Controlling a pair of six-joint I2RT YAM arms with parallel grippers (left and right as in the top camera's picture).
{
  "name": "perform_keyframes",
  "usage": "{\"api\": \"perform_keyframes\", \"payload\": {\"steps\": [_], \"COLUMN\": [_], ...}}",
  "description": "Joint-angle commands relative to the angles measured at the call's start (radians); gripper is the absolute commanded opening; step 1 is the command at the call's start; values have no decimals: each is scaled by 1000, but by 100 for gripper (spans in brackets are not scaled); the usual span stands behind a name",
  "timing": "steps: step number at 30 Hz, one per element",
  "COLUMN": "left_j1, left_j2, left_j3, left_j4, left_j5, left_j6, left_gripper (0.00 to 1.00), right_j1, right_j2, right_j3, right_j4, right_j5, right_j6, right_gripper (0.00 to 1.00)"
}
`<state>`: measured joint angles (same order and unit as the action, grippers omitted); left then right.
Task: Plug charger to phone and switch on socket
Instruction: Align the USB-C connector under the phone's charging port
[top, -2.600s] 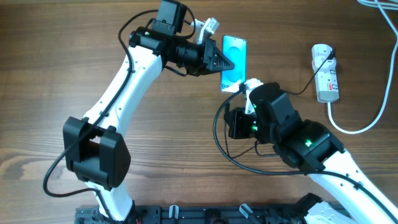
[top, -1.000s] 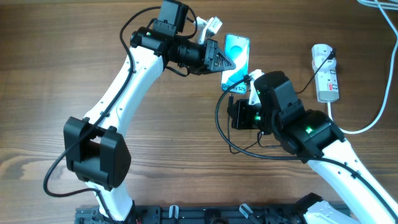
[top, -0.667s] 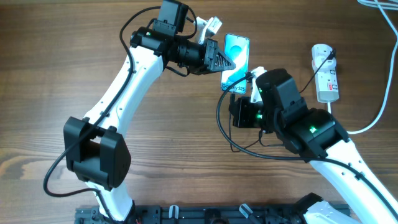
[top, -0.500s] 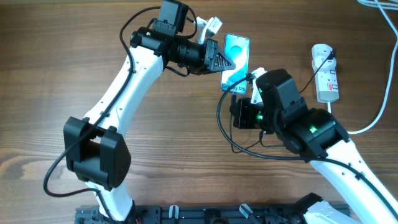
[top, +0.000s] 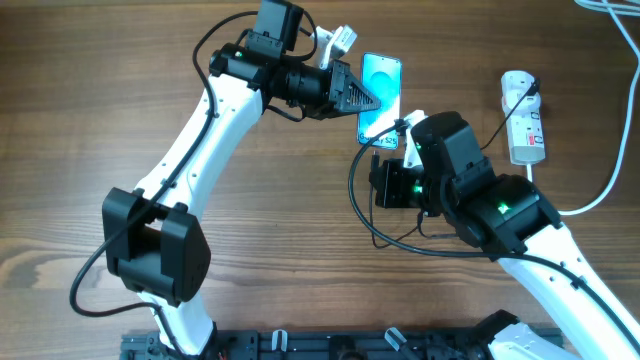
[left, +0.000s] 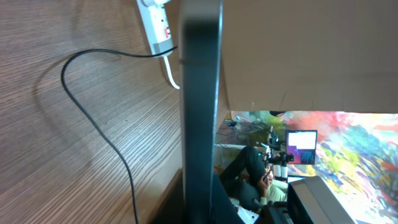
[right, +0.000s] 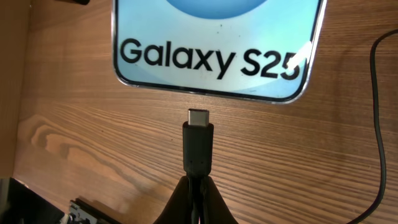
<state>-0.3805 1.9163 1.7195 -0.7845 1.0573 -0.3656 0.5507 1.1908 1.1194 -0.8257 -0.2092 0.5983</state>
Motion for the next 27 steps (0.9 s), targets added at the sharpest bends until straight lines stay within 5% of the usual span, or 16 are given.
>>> {"api": "perform_keyframes", "payload": {"steps": [1, 27], "left_j1": [-1, -1], "left_j2": [-32, -32], "left_j3": [3, 3], "left_j4": [11, 10], "left_j5": [60, 30], "left_j6": [-4, 22], "left_gripper": [4, 4], "right_j1": [-6, -6], "right_j2": [8, 8], "right_j3": [26, 26], "right_j4": [1, 13], "right_j5": [-16, 33], "right_j6": [6, 4], "right_gripper": [4, 5]}}
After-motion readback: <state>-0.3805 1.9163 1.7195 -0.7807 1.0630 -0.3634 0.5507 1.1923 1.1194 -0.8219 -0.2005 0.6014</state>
